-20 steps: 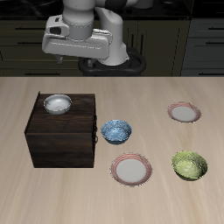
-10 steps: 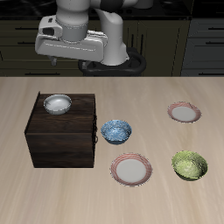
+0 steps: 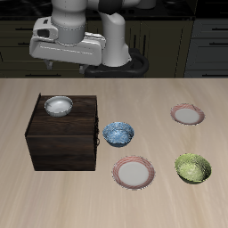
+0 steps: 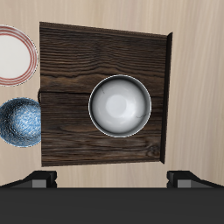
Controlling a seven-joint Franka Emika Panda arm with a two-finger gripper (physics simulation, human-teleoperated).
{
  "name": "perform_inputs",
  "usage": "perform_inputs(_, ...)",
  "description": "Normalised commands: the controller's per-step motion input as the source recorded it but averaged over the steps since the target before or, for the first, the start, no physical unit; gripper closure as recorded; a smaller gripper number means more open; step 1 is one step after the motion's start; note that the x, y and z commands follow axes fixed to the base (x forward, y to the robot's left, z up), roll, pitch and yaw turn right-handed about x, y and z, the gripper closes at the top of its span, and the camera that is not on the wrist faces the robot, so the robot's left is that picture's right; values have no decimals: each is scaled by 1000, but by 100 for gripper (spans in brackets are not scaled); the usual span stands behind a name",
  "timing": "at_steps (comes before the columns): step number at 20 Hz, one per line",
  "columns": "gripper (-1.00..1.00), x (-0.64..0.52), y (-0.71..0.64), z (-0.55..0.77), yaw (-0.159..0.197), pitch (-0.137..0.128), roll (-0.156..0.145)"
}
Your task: Place the white bowl on the plate next to the green bowl
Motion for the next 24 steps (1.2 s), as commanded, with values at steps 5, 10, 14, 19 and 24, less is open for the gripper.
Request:
perform_inputs(5,-100,231,39,-1,25,-23,-3)
perform_inputs(10,-100,108,62,-56,-5,10,2)
perform_inputs(14,-100,192,31,-23,35,-42,20)
perform_inputs(19,-100,89,74,-90,-11,14,23)
perform_inputs(24,-100,14,59,-41,29,4,-5)
